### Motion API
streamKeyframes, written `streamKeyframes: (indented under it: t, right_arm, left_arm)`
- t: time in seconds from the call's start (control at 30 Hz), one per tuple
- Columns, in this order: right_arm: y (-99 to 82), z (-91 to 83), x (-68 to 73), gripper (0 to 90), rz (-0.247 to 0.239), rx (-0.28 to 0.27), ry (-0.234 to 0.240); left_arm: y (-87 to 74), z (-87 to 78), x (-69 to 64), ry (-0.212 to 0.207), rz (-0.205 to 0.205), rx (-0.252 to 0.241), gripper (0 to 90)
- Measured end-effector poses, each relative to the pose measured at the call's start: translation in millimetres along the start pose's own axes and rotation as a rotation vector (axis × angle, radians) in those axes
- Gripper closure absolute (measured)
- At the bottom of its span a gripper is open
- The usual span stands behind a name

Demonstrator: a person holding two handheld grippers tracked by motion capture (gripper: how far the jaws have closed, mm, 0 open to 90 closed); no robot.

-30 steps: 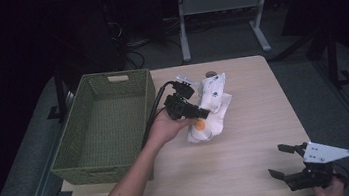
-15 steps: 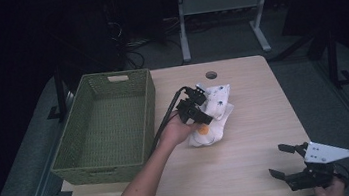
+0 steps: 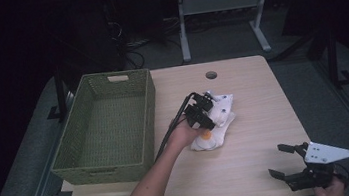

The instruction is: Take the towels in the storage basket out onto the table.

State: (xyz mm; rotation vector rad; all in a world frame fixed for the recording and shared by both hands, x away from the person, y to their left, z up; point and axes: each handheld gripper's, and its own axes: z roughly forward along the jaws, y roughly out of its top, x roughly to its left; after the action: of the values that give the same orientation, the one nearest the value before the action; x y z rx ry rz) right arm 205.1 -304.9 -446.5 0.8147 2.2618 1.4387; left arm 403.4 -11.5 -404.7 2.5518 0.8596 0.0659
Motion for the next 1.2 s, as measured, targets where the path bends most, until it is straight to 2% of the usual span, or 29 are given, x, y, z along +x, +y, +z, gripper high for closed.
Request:
streamKeyframes:
  t: [0.2, 0.37, 0.5, 0.6, 0.73, 1.0, 1.1, 1.2]
  right_arm:
    - [0.0, 1.2, 1.1, 13.8, -0.005, 0.010, 0.003]
    - [-0.2, 0.7, 1.5, 13.8, 0.001, 0.011, 0.005]
    - [-0.3, 1.4, 0.9, 13.8, -0.003, 0.008, 0.004]
    - [-0.2, 1.6, 1.5, 13.8, 0.003, 0.015, 0.004]
    - [-0.1, 3.0, 2.0, 13.8, 0.001, 0.022, 0.007]
    - [-1.2, 6.6, 1.3, 13.8, 0.001, 0.032, 0.006]
    - [-1.1, 7.2, 2.1, 13.8, 0.014, 0.034, 0.005]
    - [-0.9, 7.2, 1.9, 13.8, 0.014, 0.031, 0.006]
  left_arm:
    - [-1.7, 9.8, 0.5, 0.010, -0.006, 0.028, 63.7]
    - [-0.6, 13.2, -0.3, 0.011, -0.014, 0.031, 57.7]
    - [-0.9, 16.1, -2.2, 0.022, -0.019, 0.026, 48.9]
    - [-2.0, 15.8, -4.1, 0.027, -0.010, 0.017, 45.3]
    - [-4.3, 12.2, -7.0, 0.028, -0.011, -0.011, 40.5]
    - [-13.8, 2.4, -10.9, -0.015, -0.015, -0.090, 35.1]
    - [-18.0, -2.7, -13.1, -0.003, 0.005, -0.103, 34.5]
    - [-22.7, -8.8, -12.9, -0.006, 0.002, -0.125, 33.4]
